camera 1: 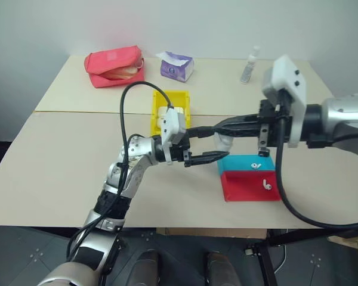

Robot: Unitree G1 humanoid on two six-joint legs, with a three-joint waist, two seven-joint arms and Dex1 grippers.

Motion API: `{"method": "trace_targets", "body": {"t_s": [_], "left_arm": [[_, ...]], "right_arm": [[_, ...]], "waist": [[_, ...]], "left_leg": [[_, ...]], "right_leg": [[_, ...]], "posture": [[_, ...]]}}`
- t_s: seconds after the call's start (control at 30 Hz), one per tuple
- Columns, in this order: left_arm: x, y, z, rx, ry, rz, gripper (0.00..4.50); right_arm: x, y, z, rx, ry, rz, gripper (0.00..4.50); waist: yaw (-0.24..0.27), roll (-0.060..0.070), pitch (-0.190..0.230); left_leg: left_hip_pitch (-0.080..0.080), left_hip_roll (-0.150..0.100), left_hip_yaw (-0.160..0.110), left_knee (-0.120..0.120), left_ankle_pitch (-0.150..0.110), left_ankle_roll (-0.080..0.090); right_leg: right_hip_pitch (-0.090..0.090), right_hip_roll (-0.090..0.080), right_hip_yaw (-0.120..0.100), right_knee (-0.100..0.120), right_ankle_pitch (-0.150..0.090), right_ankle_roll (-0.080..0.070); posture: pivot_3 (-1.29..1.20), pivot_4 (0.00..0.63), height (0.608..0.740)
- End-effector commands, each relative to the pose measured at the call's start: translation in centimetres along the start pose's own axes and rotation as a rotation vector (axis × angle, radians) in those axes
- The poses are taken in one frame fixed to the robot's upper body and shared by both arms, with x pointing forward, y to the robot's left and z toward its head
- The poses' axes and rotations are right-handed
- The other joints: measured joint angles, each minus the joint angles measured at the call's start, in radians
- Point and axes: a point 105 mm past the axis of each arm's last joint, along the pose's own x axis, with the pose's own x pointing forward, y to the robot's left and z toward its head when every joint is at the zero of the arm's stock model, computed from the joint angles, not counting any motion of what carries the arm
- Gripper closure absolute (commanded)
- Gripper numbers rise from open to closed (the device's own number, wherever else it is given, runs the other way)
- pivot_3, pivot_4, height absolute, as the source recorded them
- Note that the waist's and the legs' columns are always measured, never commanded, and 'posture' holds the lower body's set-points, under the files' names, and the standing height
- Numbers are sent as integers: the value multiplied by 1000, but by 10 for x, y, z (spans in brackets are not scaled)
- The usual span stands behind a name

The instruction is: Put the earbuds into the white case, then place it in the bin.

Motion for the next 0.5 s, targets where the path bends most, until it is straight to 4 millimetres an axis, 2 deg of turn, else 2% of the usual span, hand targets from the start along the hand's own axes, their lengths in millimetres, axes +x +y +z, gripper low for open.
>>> {"method": "trace_targets", "body": {"t_s": [0.03,0.13,0.23,0.37,0.43,0.5], "left_arm": [[-7,3,33,89,-100,63,1687],[-16,10,35,98,-97,148,1687],[-21,29,34,126,-72,306,1687],[-23,79,22,170,40,671,1687],[-26,104,12,161,87,872,1687],[-26,117,4,129,97,964,1687]], "right_arm": [[-16,-7,8,6,-81,-80,4461],[-26,-6,15,19,-210,-119,4461],[-31,-5,7,-2,-248,-199,4461],[-22,0,-17,6,-195,-283,4461],[-19,0,-22,16,-194,-312,4461],[-18,0,-22,24,-207,-329,4461]], "waist": [[0,0,0],[0,0,0],[4,0,0],[9,-1,0],[10,-1,-1],[9,-1,-1]], "left_leg": [[0,0,0,0,0,0],[-2,0,0,0,0,0],[-2,0,0,0,0,0],[-2,-1,1,1,0,0],[-2,-1,2,2,0,0],[-2,-1,2,2,0,0]], "right_leg": [[-2,0,1,1,0,0],[-5,0,3,3,0,0],[-4,0,2,3,0,0],[-4,0,2,2,1,1],[-3,0,0,2,1,1],[-2,0,0,2,1,2]], "posture": [[0,150,740],[0,150,740],[0,150,740],[0,150,740],[0,150,740],[0,150,740]]}}
